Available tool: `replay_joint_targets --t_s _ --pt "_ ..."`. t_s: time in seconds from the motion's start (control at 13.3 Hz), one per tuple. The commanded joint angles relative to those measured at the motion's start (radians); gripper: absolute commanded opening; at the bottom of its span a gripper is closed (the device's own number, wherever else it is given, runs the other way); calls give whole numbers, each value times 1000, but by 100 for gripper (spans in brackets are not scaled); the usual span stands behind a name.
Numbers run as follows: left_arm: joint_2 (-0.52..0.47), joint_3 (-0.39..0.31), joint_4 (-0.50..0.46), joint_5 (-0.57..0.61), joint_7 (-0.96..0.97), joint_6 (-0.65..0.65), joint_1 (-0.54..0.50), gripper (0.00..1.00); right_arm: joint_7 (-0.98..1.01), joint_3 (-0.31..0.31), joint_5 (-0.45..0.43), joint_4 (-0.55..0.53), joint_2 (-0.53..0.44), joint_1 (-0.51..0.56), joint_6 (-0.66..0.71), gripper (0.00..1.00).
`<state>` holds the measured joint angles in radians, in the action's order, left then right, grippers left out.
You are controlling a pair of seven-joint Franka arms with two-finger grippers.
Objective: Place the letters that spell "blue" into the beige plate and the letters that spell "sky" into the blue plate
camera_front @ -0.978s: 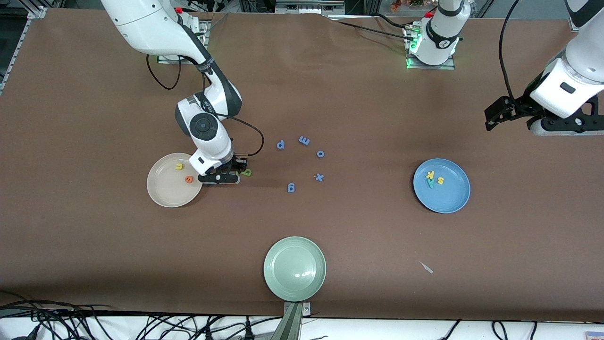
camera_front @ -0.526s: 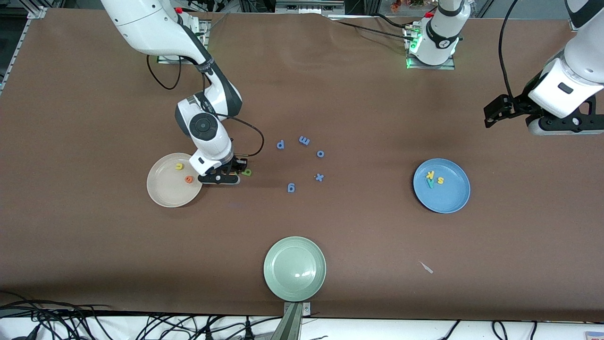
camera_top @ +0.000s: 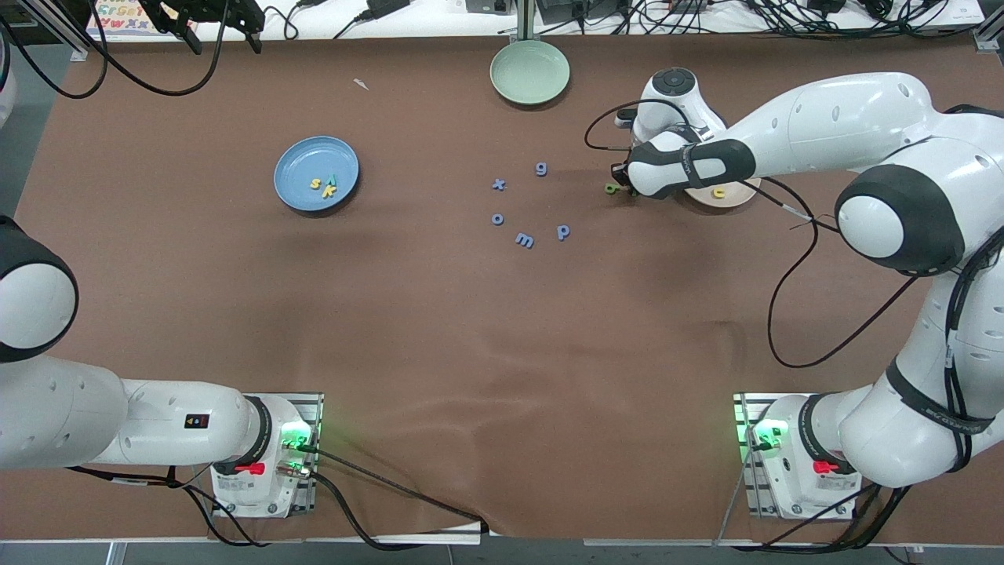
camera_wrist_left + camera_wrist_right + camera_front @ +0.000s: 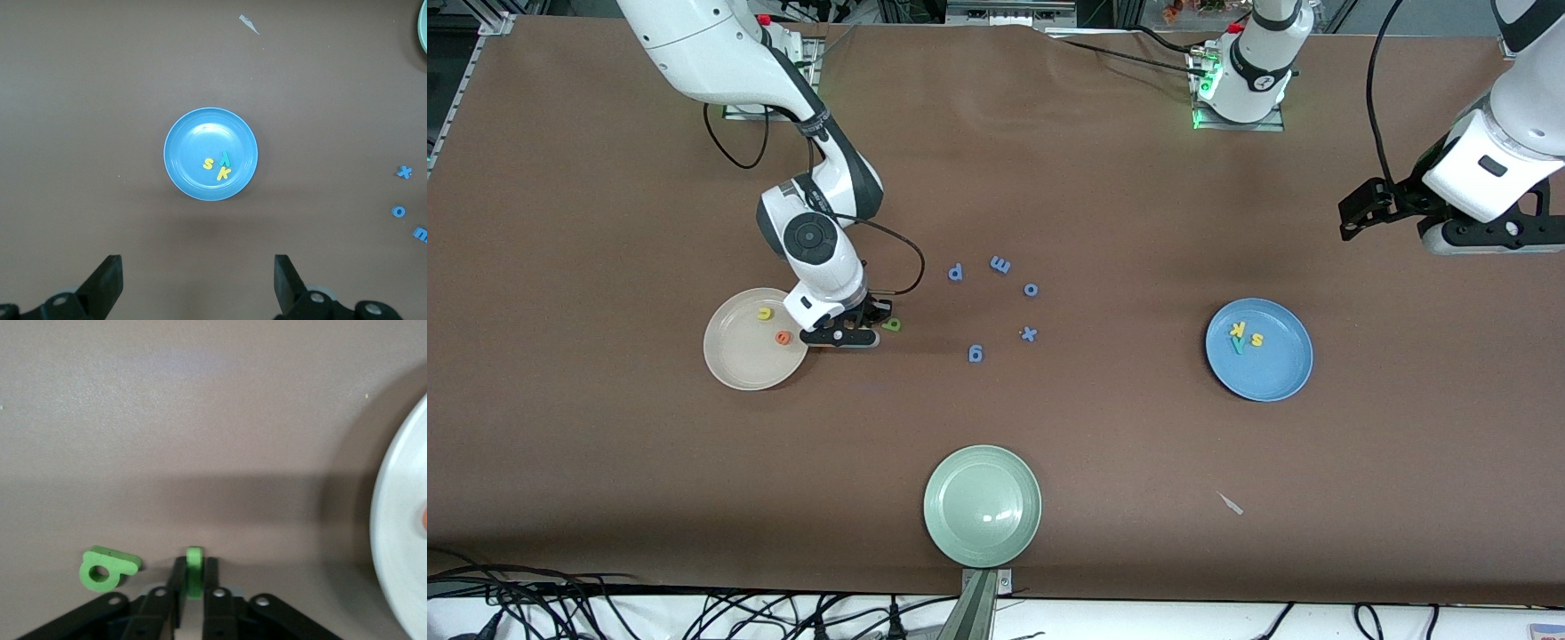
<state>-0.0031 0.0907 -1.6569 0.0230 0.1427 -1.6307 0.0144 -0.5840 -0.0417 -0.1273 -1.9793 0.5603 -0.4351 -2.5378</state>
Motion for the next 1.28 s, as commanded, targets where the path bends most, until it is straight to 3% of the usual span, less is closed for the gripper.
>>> replay_joint_targets --t_s 0.0,0.23,0.45,0.75,0.83,0.98,1.05,1.2 --pt "-3 -8 9 -23 3 12 7 100 18 -1 8 14 -2 2 -2 3" --pt "-3 -8 9 -23 3 12 7 100 64 -1 8 14 -49 13 40 0" --pt "-3 -8 9 -23 5 14 7 100 247 8 8 14 -127 99 151 1" --pt "-3 -6 9 -23 5 14 9 100 484 120 9 -13 -175 124 208 4" --pt "-3 -8 9 -23 5 14 9 100 477 120 14 -26 -177 127 206 8" --pt "-3 -8 9 -23 3 14 9 100 458 120 67 -29 -174 125 208 41" --pt "-5 -8 9 -23 3 14 7 100 455 120 69 -27 -171 125 208 52" --pt "-3 -8 9 -23 5 14 9 100 405 109 69 -21 -166 125 206 60"
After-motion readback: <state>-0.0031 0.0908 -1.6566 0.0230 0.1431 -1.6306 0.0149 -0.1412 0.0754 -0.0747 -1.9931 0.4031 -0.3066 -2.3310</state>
